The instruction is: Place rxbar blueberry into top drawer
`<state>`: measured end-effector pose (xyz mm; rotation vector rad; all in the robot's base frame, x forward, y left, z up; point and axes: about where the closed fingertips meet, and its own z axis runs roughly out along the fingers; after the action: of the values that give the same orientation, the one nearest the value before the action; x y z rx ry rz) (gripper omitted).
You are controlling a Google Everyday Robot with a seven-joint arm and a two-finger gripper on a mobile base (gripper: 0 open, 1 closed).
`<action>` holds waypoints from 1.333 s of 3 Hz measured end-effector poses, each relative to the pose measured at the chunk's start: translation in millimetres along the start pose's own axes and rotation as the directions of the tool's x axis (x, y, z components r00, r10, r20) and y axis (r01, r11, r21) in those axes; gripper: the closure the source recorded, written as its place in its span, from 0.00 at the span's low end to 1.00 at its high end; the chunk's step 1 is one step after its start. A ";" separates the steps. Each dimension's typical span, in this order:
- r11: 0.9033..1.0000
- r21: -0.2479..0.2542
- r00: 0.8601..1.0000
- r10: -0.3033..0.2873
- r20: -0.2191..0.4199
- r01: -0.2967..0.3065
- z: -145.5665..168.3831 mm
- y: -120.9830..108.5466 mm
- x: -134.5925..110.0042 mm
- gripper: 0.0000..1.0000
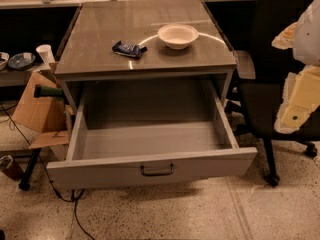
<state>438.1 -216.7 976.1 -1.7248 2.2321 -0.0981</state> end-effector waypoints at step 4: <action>0.991 0.068 0.969 -0.127 0.213 0.115 6.1 -28.8 -116.6 0.00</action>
Offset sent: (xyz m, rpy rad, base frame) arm 0.0020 0.0124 0.0082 0.1110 -0.0664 0.0381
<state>492.5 -112.5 1001.5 -1.7508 1.9508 0.0024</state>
